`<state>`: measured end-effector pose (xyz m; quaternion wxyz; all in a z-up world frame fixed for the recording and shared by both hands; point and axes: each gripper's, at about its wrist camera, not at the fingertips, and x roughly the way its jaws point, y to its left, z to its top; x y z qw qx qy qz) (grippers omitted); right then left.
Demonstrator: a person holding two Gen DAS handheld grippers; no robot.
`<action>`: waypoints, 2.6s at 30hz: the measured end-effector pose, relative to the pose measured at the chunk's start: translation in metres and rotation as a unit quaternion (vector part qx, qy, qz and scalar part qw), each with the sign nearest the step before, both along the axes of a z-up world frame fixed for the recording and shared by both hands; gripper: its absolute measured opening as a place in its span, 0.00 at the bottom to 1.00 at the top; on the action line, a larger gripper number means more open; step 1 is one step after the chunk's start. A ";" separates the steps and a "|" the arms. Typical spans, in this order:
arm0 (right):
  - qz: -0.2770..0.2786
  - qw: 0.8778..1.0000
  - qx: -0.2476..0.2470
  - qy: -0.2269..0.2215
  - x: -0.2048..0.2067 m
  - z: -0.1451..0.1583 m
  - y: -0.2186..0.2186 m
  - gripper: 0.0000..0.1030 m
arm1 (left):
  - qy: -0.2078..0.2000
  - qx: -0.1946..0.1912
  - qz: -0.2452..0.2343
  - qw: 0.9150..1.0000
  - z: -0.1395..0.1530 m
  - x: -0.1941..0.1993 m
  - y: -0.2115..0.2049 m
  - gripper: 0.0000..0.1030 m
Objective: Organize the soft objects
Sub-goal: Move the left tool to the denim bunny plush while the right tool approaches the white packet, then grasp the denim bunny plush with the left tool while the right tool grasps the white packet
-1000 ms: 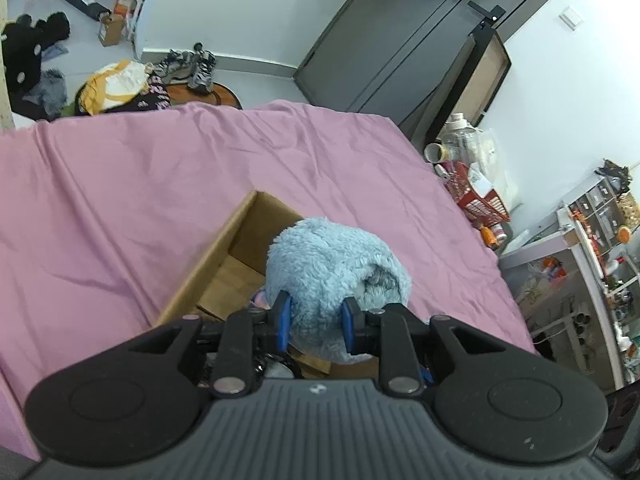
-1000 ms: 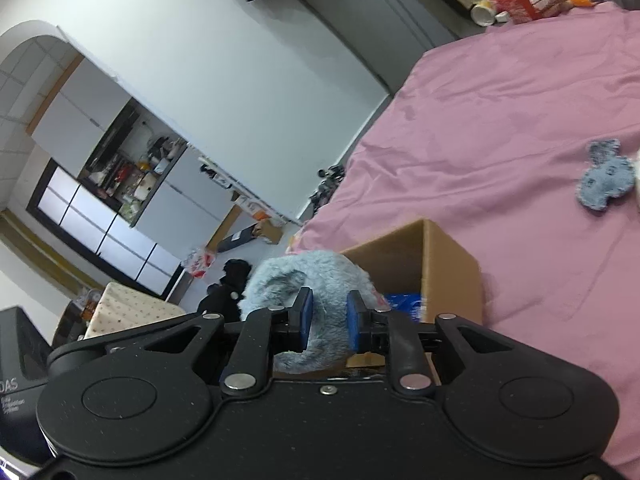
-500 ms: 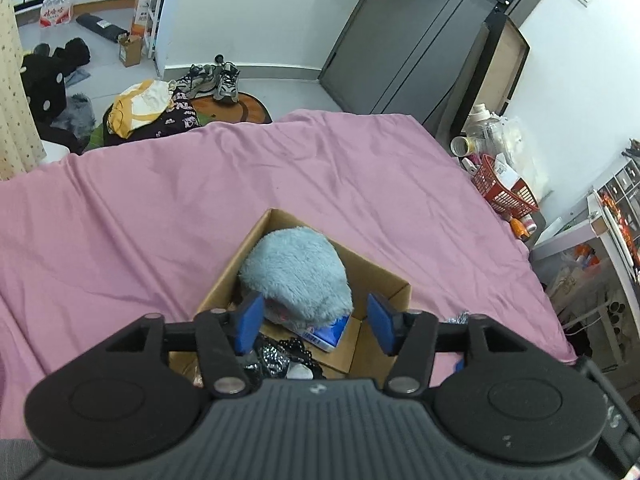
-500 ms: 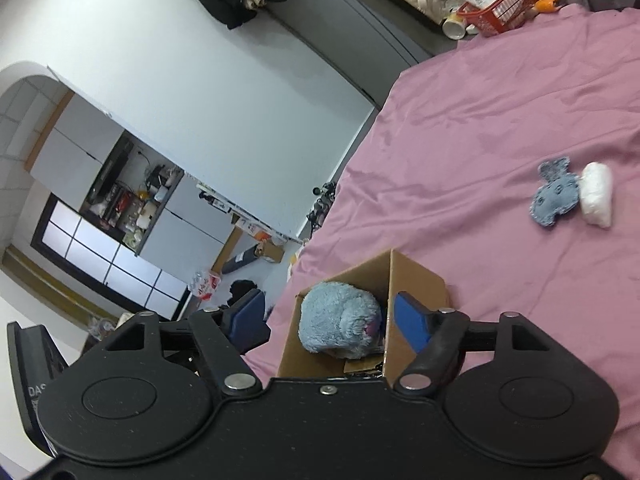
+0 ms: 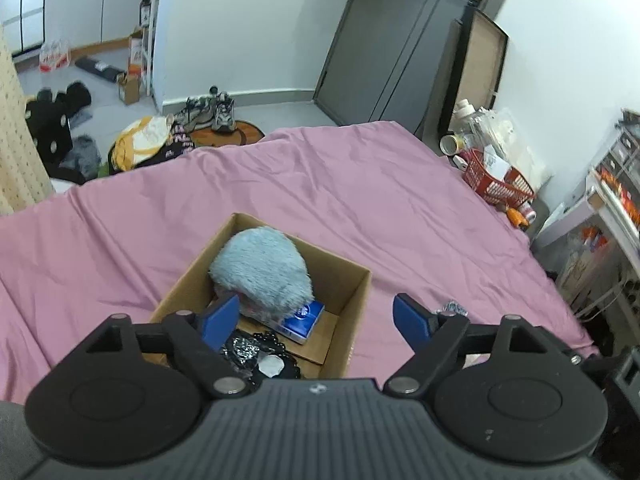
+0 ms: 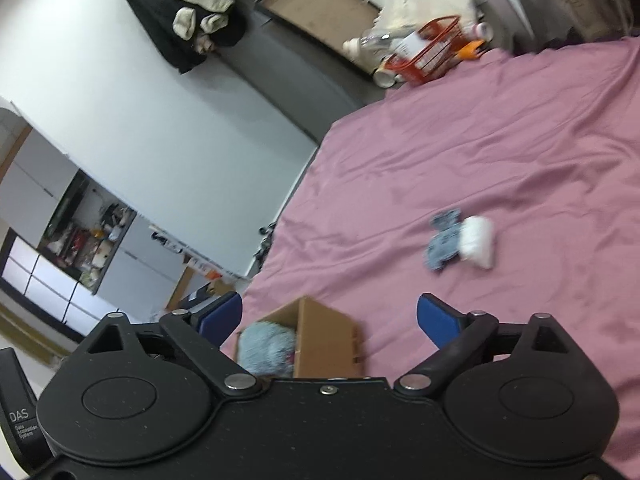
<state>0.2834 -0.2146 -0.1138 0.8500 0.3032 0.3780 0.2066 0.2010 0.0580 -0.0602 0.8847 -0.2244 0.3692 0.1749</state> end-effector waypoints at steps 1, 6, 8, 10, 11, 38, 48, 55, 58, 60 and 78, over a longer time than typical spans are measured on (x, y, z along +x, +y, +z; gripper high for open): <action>-0.003 1.000 0.002 0.002 0.000 -0.001 -0.005 0.97 | 0.000 0.006 -0.001 1.000 0.000 0.000 -0.007 0.84; -0.017 1.000 0.003 0.016 0.000 -0.004 -0.025 1.00 | 0.011 -0.003 -0.010 1.000 -0.004 0.004 -0.031 0.91; -0.023 0.999 0.008 0.023 0.000 -0.005 -0.032 1.00 | 0.017 -0.002 -0.022 1.000 -0.005 0.006 -0.042 0.92; -0.030 0.999 0.013 0.031 0.002 -0.007 -0.040 1.00 | 0.024 0.003 -0.035 0.999 -0.005 0.010 -0.053 0.93; -0.032 0.999 0.017 0.035 0.003 -0.008 -0.044 1.00 | 0.027 0.007 -0.039 0.999 -0.005 0.011 -0.059 0.93; -0.106 0.983 0.104 0.105 0.046 -0.053 -0.099 0.98 | 0.023 0.005 -0.086 0.996 -0.022 0.076 -0.120 0.99; -0.107 0.981 0.094 0.128 0.073 -0.077 -0.079 0.75 | 0.027 -0.043 -0.103 0.993 -0.052 0.104 -0.116 0.96; -0.111 0.979 0.093 0.147 0.085 -0.094 -0.067 0.60 | 0.042 -0.082 -0.110 0.990 -0.074 0.129 -0.109 0.71; -0.116 0.977 0.088 0.153 0.091 -0.101 -0.065 0.59 | 0.058 -0.098 -0.114 0.987 -0.085 0.143 -0.106 0.63; -0.120 0.977 0.089 0.154 0.096 -0.104 -0.062 0.59 | 0.063 -0.103 -0.116 0.986 -0.091 0.151 -0.104 0.61; -0.122 0.970 0.083 0.192 0.119 -0.141 -0.039 0.43 | 0.123 -0.144 -0.109 0.976 -0.152 0.201 -0.096 0.49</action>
